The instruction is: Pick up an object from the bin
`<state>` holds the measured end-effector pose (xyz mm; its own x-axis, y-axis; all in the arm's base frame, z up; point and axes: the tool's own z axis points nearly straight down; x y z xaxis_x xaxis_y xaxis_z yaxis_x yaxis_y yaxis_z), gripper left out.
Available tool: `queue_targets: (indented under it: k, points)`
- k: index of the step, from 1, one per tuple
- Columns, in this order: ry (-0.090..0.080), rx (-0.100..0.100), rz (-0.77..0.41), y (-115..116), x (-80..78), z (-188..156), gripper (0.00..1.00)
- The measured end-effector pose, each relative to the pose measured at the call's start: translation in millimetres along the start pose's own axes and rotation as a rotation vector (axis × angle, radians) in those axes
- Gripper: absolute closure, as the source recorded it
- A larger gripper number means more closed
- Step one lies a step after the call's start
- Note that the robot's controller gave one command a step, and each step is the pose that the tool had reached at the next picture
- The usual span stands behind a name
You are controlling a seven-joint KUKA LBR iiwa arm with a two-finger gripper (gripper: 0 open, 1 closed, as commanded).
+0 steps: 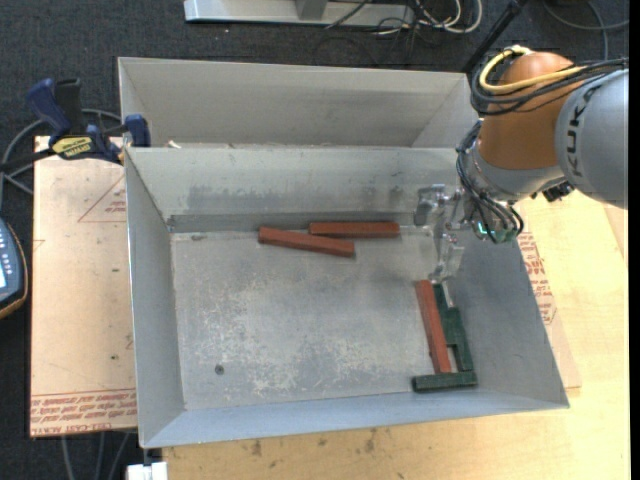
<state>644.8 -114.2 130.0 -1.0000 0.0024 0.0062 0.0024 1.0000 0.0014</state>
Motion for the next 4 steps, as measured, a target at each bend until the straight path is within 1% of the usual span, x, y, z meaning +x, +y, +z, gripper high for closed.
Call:
queue_targets:
  k: [1,2,3,4]
  points:
    - [-0.006,0.0,-0.465,-35,12.3,48,0.0]
    - [-0.016,-0.005,-0.736,-26,75.6,59,0.0]
    - [-0.006,0.001,-1.32,8,90.0,60,0.0]
    - [-0.008,0.003,-1.319,8,89.7,60,1.0]
